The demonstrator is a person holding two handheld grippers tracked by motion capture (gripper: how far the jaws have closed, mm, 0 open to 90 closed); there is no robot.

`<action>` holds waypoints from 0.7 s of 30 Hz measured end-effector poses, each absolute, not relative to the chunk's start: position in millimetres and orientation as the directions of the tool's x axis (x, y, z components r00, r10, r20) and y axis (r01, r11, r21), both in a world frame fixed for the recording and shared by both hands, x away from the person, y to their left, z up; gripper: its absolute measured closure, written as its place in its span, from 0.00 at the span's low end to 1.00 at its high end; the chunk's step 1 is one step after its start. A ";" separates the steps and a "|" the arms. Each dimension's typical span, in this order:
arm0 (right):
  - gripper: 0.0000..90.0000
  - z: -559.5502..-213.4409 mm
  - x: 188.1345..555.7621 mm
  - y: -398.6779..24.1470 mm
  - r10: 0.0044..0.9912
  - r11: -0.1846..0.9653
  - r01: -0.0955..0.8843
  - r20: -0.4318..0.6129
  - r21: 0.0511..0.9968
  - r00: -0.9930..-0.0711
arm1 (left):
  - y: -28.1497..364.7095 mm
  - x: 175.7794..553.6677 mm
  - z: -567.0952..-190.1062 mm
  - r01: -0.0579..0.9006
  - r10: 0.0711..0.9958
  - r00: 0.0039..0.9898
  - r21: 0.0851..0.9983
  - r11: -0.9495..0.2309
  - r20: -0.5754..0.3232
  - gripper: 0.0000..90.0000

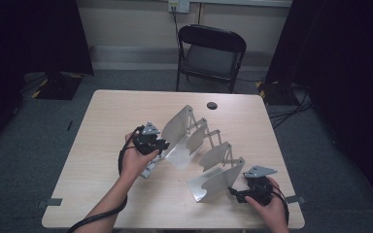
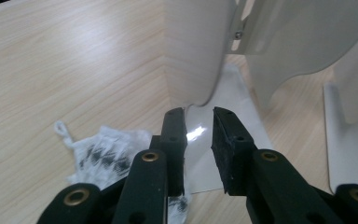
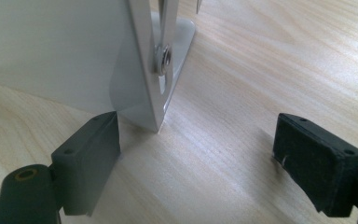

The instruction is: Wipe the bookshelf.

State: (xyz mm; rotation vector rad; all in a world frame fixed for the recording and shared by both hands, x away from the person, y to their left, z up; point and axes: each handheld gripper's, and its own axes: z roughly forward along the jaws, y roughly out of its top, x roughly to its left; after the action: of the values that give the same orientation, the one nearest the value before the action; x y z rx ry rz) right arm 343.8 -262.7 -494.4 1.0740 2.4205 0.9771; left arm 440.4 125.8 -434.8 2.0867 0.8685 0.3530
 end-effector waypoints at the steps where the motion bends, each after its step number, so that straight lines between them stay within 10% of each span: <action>1: 0.16 -494.5 344.0 -262.9 0.745 0.484 0.527 -0.012 0.699 -0.667 | 123.7 439.8 -434.9 0.461 0.693 0.719 0.783 -0.417 -0.054 0.83; 21: 0.13 -496.3 347.4 -268.5 0.731 0.486 0.512 -0.008 0.708 -0.683 | 130.6 428.5 -449.5 0.468 0.691 0.722 0.769 -0.436 -0.048 0.77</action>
State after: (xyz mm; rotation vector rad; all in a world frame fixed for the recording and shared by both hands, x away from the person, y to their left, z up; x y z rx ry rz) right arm 347.4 -268.5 -496.3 1.0495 2.4275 1.0018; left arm 428.5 130.6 -449.5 2.1118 0.8753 0.3499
